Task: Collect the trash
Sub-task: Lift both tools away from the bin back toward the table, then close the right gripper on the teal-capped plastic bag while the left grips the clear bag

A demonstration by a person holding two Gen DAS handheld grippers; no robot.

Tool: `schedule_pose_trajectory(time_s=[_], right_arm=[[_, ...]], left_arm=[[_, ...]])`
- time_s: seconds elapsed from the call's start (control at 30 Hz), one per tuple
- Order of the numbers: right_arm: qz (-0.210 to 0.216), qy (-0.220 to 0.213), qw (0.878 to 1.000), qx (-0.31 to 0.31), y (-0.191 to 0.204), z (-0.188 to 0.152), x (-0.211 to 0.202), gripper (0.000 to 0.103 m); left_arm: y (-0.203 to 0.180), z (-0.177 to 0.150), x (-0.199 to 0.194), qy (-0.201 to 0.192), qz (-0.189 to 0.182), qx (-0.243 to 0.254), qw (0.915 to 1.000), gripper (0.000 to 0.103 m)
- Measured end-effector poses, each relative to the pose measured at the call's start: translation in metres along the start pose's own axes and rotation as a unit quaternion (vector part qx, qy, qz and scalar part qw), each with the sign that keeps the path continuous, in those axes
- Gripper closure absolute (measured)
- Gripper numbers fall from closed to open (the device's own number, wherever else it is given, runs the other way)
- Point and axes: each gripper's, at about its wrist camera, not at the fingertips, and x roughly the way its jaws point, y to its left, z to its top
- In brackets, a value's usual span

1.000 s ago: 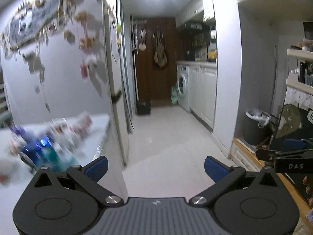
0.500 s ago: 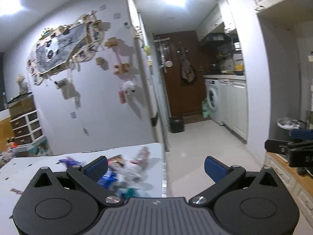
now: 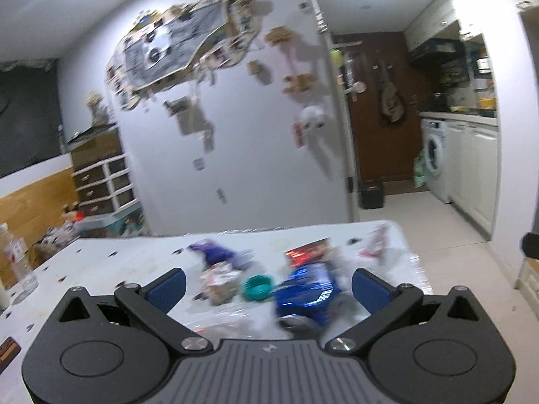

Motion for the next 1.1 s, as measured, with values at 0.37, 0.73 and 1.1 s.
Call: schedule_pose_trajectory(time_s=[0.37,0.73,1.1], right_arm=[[0.048,0.053,0.997,-0.007,0.044,-0.03,0.074,0.0],[0.074,0.089,0.993,0.005,0.055,-0.041,0.103,0.0],[0.092,0.13,0.987,-0.024,0.078,-0.062,0.116,0.0]], left_arm=[[0.079,-0.047,0.093,0.031,0.0,-0.062,0.9976,0.0],[0.09,-0.073,0.113,0.032,-0.097,-0.084,0.9913,0.0],[0.061,-0.077,0.1,0.042,-0.194,-0.035,0.9794,0.009]])
